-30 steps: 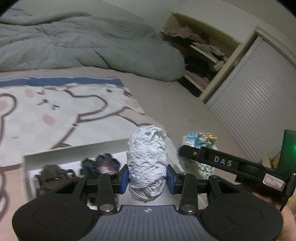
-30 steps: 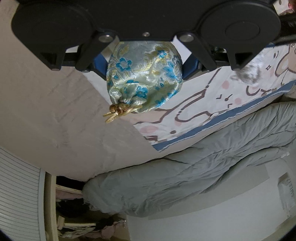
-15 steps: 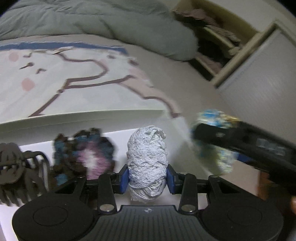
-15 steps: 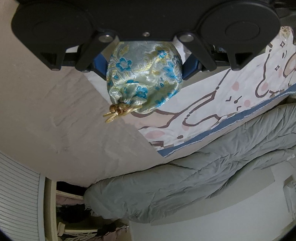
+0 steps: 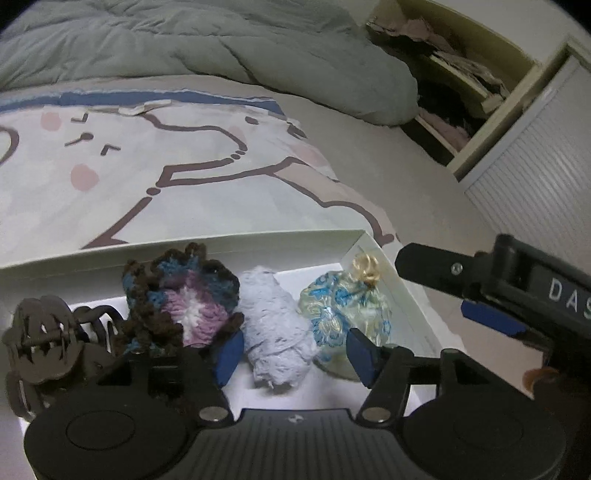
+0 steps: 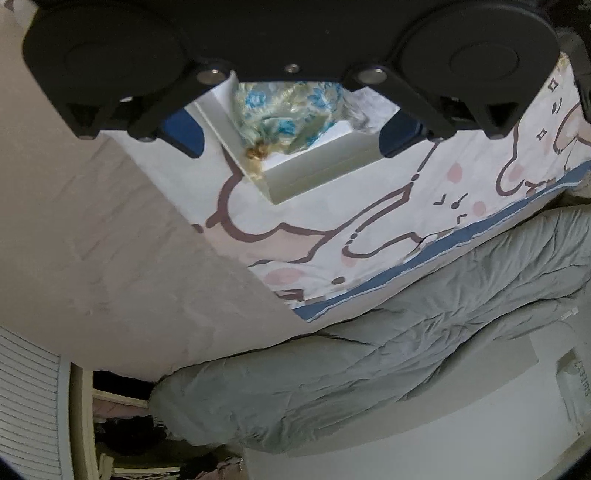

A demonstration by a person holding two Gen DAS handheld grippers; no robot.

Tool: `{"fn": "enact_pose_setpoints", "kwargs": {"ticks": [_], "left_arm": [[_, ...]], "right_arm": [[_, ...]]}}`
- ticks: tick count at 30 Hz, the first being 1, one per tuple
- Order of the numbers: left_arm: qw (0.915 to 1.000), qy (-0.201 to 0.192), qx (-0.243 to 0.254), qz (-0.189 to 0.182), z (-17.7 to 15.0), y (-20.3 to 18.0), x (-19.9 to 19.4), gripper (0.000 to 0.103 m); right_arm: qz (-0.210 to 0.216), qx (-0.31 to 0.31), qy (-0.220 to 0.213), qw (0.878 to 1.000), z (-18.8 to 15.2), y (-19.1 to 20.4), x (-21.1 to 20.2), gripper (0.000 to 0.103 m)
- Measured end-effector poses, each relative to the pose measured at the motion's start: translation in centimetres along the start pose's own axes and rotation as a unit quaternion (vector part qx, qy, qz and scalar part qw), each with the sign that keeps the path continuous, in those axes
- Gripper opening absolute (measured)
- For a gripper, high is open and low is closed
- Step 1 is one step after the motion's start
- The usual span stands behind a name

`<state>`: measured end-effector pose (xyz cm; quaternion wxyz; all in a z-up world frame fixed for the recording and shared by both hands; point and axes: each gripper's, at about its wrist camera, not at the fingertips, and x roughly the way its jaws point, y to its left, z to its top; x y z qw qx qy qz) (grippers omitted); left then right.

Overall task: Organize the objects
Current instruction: 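Open the left tool over the box to drop the yarn ball while the right tool drops the pouch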

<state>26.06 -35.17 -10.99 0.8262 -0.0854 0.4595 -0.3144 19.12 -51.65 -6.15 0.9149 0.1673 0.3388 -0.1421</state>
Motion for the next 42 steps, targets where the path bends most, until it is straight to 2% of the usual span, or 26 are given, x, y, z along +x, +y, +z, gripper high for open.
{"fn": "enact_pose_setpoints", "kwargs": {"ticks": [7,13,24,28,33,42], "left_arm": [[0.9996,0.002,0.020,0.018,0.1,-0.8,-1.4,0.062],[0.9991,-0.006,0.033,0.027,0.3,-1.4,-3.9,0.062],[0.9974,-0.021,0.050,0.047,0.1,-2.0,-8.8,0.064],[0.9962,-0.028,0.059,0.058,-0.2,-2.3,-10.4,0.074],[0.9947,-0.031,0.068,0.070,-0.7,-1.9,-12.3,0.083],[0.9923,-0.057,0.064,0.089,-1.0,-0.6,-16.1,0.102]], "right_arm": [[-0.001,0.009,0.007,1.000,0.1,-0.6,-0.8,0.102],[0.017,0.006,0.006,1.000,0.2,-0.3,-2.2,0.102],[0.038,-0.015,-0.014,0.999,0.1,0.4,-6.8,0.102],[0.039,-0.024,-0.016,0.999,-0.2,0.6,-8.2,0.102],[0.037,-0.020,-0.020,0.999,-0.6,0.6,-9.5,0.102],[0.035,-0.040,-0.026,0.998,-1.7,1.4,-11.7,0.102]]}}
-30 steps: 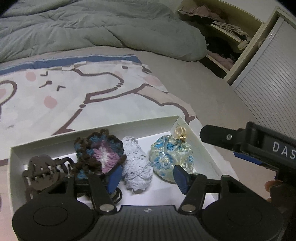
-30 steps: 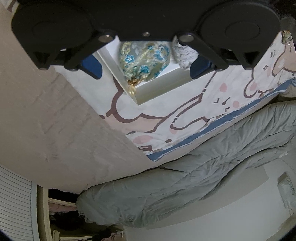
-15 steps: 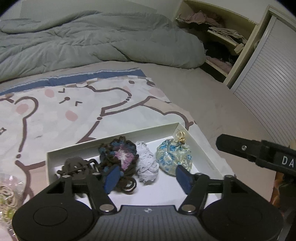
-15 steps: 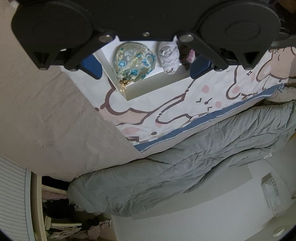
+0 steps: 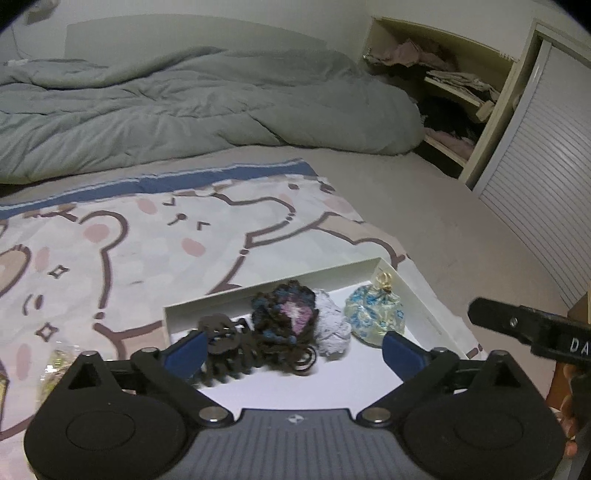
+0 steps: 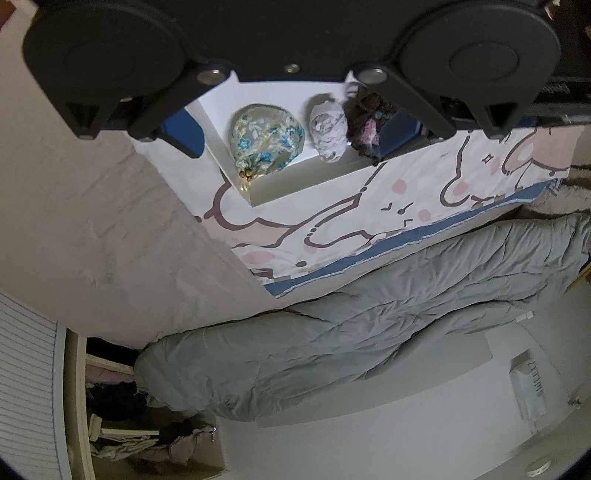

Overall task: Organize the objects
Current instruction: 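Open the left tool over the box to drop the yarn ball while the right tool drops the pouch, then move the left tool to the pink crocheted doll while the right tool approaches the bagged hair ties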

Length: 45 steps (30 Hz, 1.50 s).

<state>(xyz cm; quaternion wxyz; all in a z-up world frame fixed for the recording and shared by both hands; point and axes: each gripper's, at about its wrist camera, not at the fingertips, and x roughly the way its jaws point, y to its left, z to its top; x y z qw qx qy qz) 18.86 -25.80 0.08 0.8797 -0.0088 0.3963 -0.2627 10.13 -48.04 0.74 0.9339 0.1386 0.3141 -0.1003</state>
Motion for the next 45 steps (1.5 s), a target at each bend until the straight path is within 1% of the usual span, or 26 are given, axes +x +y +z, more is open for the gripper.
{"fn": "enact_pose_setpoints", "kwargs": {"ticks": [2,8,13,17,25,31,37,45], "left_arm": [[1.0000,-0.004,-0.002,0.005,0.0,0.5,-0.7,0.103],[0.9999,-0.015,-0.002,0.004,-0.1,1.4,-2.7,0.103],[0.9995,-0.024,0.016,0.009,-0.6,1.5,-3.9,0.103],[0.9994,-0.022,0.024,0.012,-0.9,1.6,-4.7,0.103],[0.9994,-0.027,0.017,0.015,-1.2,2.5,-5.9,0.103],[0.9990,-0.031,0.012,0.029,-1.4,3.8,-6.7,0.103],[0.9983,-0.042,0.000,0.041,-1.4,6.0,-7.9,0.103],[0.9952,-0.055,-0.025,0.077,-1.4,10.6,-10.1,0.103]], "right_arm": [[-0.001,-0.007,0.000,1.000,-0.2,0.4,-0.4,0.102],[-0.006,-0.030,-0.004,1.000,-0.8,1.4,-1.8,0.102],[-0.012,-0.044,-0.009,0.999,-1.0,2.0,-3.1,0.102],[-0.016,-0.055,-0.009,0.998,-1.2,2.4,-3.9,0.102],[-0.025,-0.060,-0.005,0.998,-1.5,2.8,-4.3,0.103],[-0.024,-0.063,-0.003,0.998,-1.5,3.1,-4.3,0.103],[-0.009,-0.062,-0.001,0.998,-1.4,4.4,-3.8,0.103],[0.028,-0.076,-0.003,0.997,-1.0,8.8,-2.6,0.103]]}}
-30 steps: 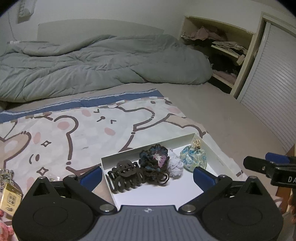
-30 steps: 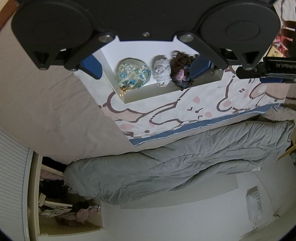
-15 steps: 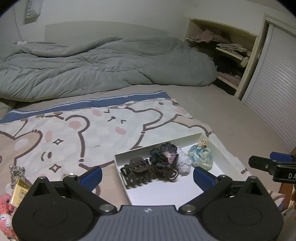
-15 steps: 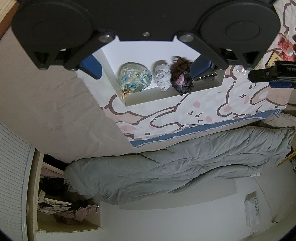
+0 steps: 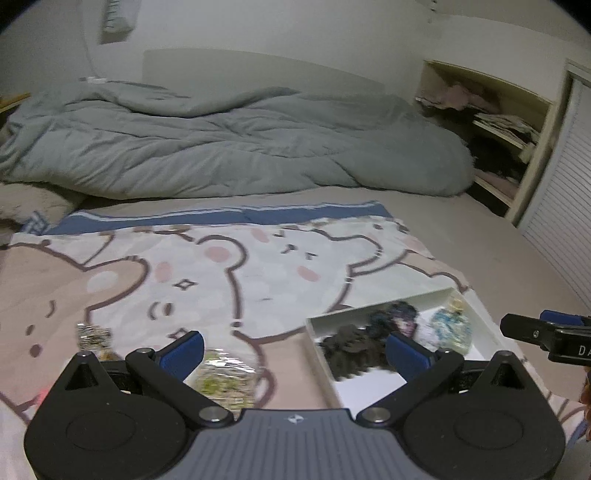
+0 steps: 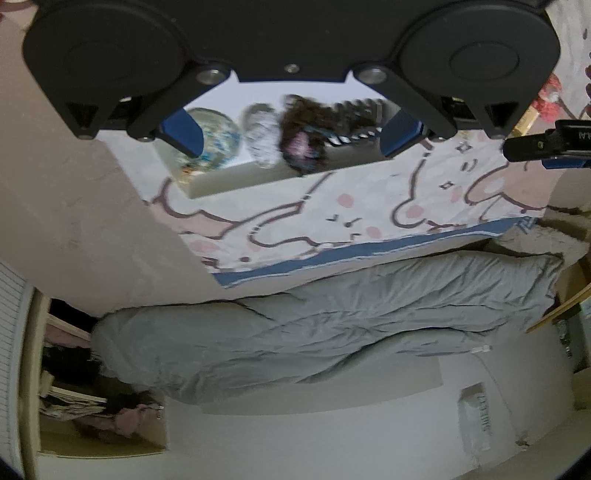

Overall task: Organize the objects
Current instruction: 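Move the left tool to the pink crocheted doll while the right tool approaches the bagged hair ties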

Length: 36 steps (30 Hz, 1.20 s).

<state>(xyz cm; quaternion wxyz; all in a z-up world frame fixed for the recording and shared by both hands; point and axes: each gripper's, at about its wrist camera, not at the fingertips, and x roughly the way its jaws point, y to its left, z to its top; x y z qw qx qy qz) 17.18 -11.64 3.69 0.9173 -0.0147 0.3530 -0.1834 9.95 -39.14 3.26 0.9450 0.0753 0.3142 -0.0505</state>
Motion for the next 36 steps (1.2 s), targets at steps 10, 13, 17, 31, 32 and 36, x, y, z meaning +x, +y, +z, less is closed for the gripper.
{"fn": "enact_pose_setpoints", "kwargs": {"ticks": [10,13,17,31,32,36], "left_arm": [[0.9979,-0.010,-0.026,0.059,0.1,6.6,-1.8,0.103],[0.9967,-0.010,-0.036,0.072,0.0,8.4,-2.2,0.103],[0.9945,-0.011,-0.047,0.093,-0.2,10.7,-2.8,0.103],[0.9851,0.010,-0.083,0.150,-1.8,18.4,-4.1,0.103],[0.9844,0.013,-0.086,0.153,-2.0,18.8,-4.1,0.103],[0.9812,0.035,-0.107,0.157,-2.9,20.8,-3.8,0.103]], "right_arm": [[0.047,-0.030,0.007,0.998,0.8,6.4,2.6,0.103],[0.058,-0.041,0.010,0.997,0.8,8.3,3.3,0.103],[0.071,-0.054,0.016,0.996,0.8,10.7,4.1,0.103],[0.106,-0.060,0.060,0.991,0.3,17.5,8.4,0.103],[0.106,-0.055,0.066,0.991,0.2,17.9,8.8,0.103],[0.100,-0.028,0.092,0.990,-0.2,19.3,10.6,0.103]]}}
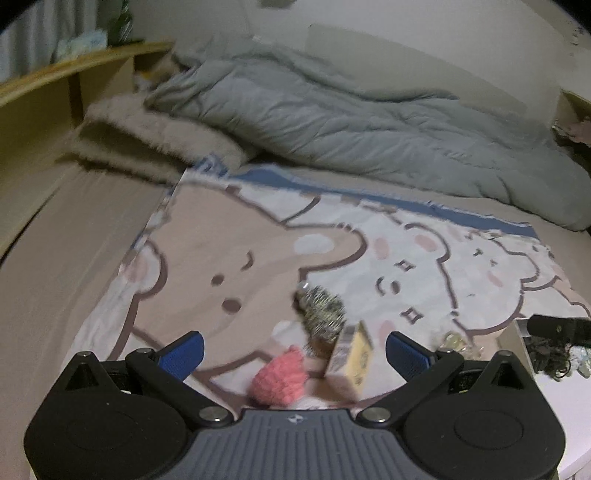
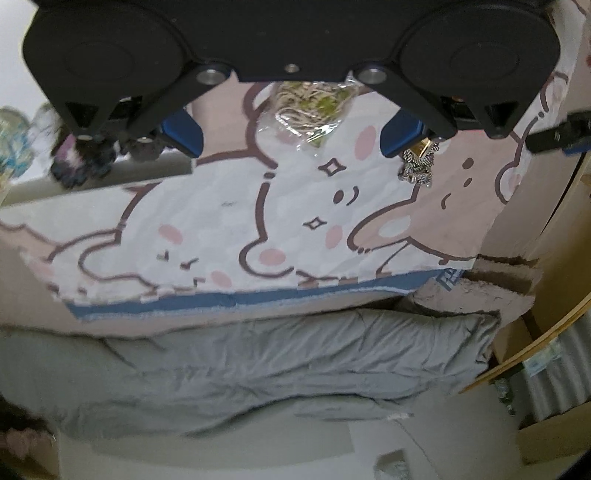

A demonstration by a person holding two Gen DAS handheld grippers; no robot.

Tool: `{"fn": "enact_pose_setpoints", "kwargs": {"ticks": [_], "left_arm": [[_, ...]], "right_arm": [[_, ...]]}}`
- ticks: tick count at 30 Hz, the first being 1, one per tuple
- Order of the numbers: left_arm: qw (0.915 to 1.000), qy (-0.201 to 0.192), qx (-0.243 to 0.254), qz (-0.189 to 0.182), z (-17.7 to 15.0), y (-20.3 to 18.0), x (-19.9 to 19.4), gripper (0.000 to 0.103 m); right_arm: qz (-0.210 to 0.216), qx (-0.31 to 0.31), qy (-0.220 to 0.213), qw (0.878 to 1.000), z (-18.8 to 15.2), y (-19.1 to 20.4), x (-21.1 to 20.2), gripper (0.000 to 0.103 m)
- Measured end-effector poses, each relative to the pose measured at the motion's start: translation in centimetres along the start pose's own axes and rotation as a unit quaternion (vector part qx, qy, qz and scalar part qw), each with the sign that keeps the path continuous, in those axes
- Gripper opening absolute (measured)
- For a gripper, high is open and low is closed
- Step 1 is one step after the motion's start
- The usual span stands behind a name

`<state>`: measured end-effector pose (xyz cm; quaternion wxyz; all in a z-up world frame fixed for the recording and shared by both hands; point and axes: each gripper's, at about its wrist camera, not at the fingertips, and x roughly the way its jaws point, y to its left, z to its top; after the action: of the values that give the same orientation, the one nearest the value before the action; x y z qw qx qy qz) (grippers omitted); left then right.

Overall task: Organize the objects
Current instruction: 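Move the left tool to the pink crocheted doll while the right tool approaches the bagged hair ties, then close the left tool on the crocheted doll while the right tool grips the bagged hair ties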

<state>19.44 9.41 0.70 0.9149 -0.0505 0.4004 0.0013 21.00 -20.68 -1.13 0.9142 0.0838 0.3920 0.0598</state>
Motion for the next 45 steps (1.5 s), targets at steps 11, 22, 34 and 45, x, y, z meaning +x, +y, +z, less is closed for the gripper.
{"fn": "enact_pose_setpoints", "kwargs": {"ticks": [11,22,34,45], "left_arm": [[0.9881,0.098,-0.118,-0.009,-1.6,3.5,3.6,0.089],[0.9657,0.170,-0.194,-0.028,-3.6,3.9,8.2,0.062],[0.9518,0.183,-0.245,-0.030,-4.2,4.0,10.8,0.052],[0.9613,0.158,-0.222,-0.039,-3.6,3.4,9.8,0.043]], "right_arm": [[-0.013,0.101,0.063,0.993,-0.6,1.1,5.9,0.103],[-0.039,0.214,0.131,0.967,-2.8,0.1,10.6,0.102],[-0.056,0.200,0.173,0.963,-3.5,0.7,12.9,0.082],[-0.025,0.170,0.178,0.969,-2.7,0.5,12.4,0.058]]}}
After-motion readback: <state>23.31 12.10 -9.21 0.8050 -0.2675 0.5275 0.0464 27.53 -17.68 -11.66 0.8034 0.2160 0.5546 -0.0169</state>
